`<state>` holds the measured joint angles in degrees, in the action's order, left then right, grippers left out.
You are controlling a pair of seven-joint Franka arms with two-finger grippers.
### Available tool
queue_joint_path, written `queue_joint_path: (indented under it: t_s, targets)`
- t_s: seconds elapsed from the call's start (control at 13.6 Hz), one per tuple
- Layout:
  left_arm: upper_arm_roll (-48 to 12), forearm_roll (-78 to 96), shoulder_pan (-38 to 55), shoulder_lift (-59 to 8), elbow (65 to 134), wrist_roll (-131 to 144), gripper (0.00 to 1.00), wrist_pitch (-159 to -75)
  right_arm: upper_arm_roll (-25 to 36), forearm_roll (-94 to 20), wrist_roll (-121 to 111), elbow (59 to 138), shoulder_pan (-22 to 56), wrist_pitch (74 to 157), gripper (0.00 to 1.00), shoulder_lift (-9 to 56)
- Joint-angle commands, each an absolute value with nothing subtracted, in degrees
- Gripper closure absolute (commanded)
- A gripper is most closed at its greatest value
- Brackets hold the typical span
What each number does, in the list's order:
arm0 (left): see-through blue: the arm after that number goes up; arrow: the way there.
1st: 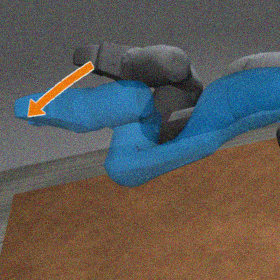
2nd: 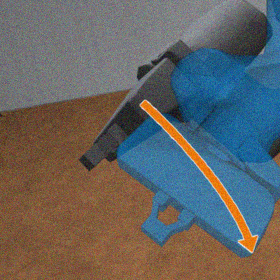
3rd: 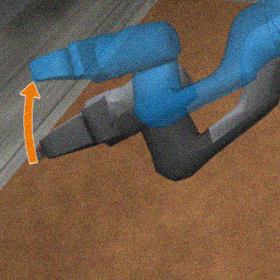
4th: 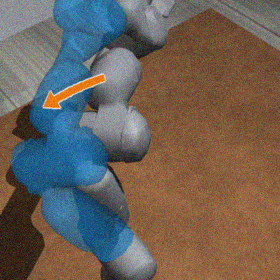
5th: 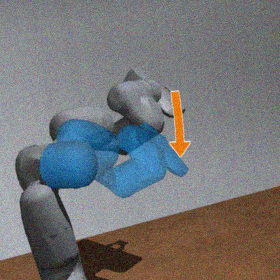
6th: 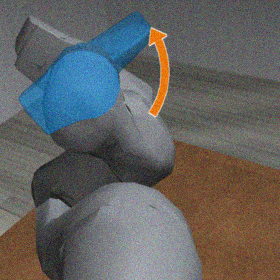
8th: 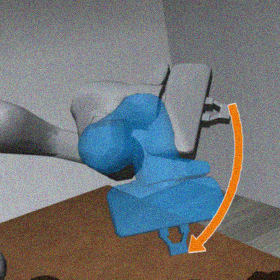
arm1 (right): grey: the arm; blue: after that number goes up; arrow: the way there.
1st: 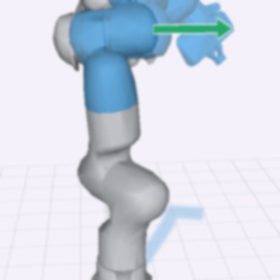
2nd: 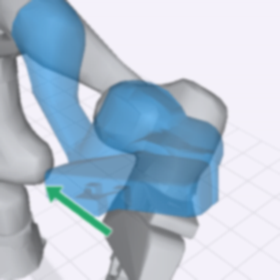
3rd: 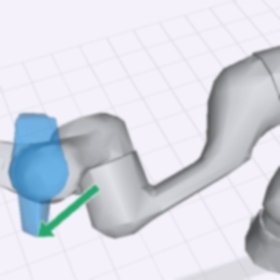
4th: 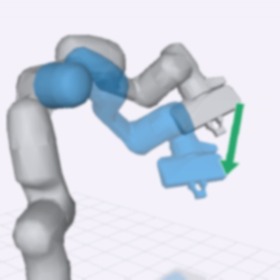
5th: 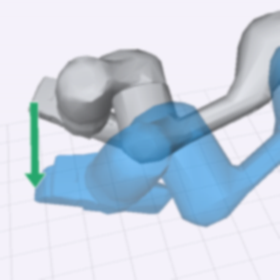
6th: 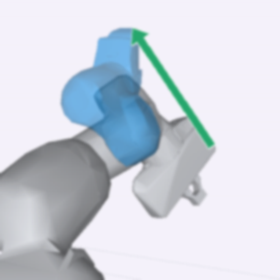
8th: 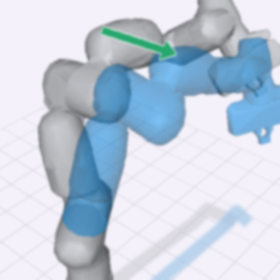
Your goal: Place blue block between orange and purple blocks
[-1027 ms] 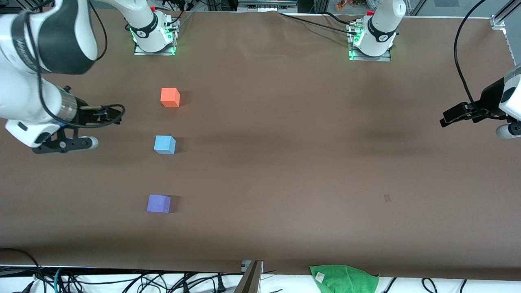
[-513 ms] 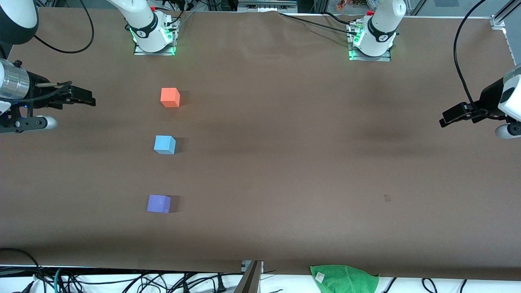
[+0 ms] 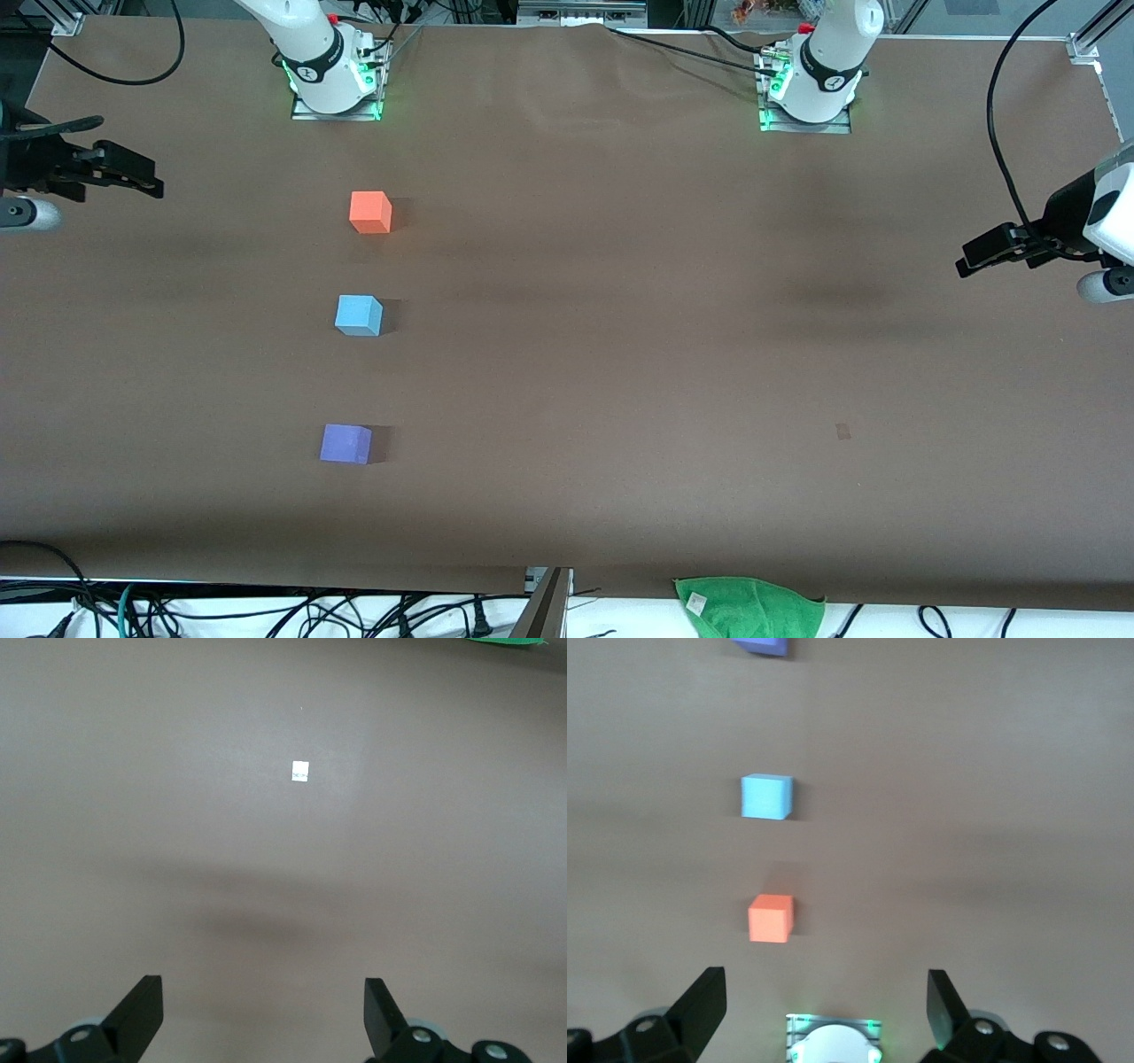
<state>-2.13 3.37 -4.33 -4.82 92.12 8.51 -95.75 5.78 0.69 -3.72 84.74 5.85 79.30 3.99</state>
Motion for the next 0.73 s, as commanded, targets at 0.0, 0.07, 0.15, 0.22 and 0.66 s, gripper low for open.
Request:
queue_joint_path:
  t_s: [0.0,0.07,0.15,0.22,0.66]
  targets:
    - [-2.37,1.85,-4.22,-4.57,92.11,8.96,0.0,-95.71,1.69,3.24,-4.93,87.01,4.31,81.3,0.0,2.64]
    - [-2.37,1.85,-4.22,-4.57,92.11,8.96,0.0,-95.54,0.1,4.38,-4.31,87.1,4.31,81.21,0.0,2.38]
    - [-2.37,1.85,-4.22,-4.57,92.11,8.96,0.0,-95.71,-0.7,4.57,-3.18,87.19,4.05,80.95,0.0,2.29]
    - [-2.37,1.85,-4.22,-4.57,92.11,8.96,0.0,-95.71,-0.79,4.4,-2.29,87.45,3.96,80.77,0.0,2.2]
    - [-2.37,1.85,-4.22,-4.57,92.11,8.96,0.0,-95.71,-0.18,3.96,-2.72,85.69,3.6,81.3,0.0,3.87]
